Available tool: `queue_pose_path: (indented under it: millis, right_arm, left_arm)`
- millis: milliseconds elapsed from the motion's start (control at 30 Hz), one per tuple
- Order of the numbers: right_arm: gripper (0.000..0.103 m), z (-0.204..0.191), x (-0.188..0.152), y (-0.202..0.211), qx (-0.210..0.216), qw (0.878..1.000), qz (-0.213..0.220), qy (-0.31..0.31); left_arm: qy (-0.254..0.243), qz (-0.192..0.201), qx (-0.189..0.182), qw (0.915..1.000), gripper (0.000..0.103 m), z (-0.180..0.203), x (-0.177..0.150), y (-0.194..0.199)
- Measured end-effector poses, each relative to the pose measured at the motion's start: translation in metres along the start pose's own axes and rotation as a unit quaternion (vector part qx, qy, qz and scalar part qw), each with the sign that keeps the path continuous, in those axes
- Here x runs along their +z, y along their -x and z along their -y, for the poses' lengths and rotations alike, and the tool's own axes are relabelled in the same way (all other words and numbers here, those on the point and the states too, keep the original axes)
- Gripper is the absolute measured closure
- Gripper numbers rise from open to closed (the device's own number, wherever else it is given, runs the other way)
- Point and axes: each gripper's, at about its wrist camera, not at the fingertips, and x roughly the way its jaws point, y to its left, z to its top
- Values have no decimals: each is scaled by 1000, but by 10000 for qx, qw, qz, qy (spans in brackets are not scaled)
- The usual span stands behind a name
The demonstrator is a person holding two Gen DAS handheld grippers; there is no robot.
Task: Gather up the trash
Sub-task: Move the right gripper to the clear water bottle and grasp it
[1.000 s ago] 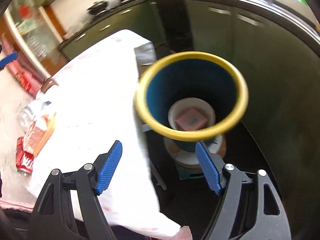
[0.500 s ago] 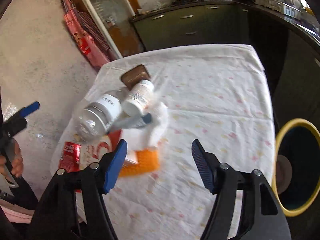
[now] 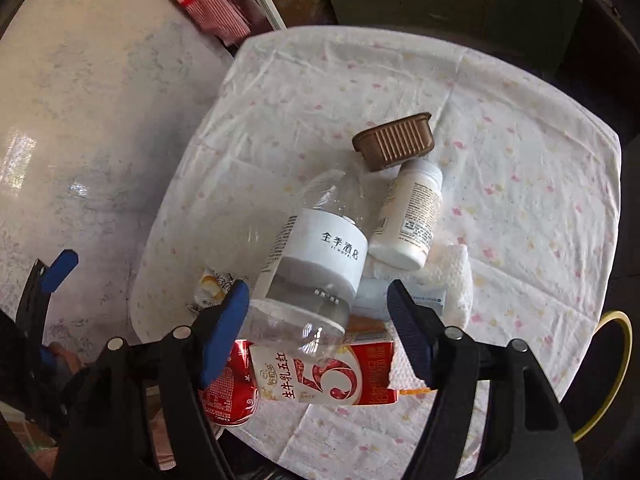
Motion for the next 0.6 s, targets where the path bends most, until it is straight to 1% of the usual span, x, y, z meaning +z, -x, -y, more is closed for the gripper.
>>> queue_pose_path:
  millis: [67, 233, 300, 333, 467, 600]
  right_arm:
    - [35, 0, 12, -13, -13, 9997, -255, -64]
    - [35, -5, 41, -32, 25, 9975, -679, -216]
    - [35, -4, 49, -42, -95, 9960, -849, -246]
    - [35, -2, 52, -47, -176, 9951, -935, -268]
    - [36, -1, 58, -62, -238, 9926, -1160, -281]
    - [35, -2, 62, -76, -184, 9906, -1327, -279]
  left_arm:
    - [64, -34, -60, 10000, 5, -4, -3, -3]
    - [101, -102, -140, 9998, 5, -14, -12, -12]
    - [103, -122, -160, 9997, 5, -17, -14, -15]
    - [108, -133, -178, 9997, 5, -19, -15, -16]
    - [175, -149, -216, 9995, 5, -26, -18, -20]
    - [275, -154, -277, 9991, 5, -32, -18, -24]
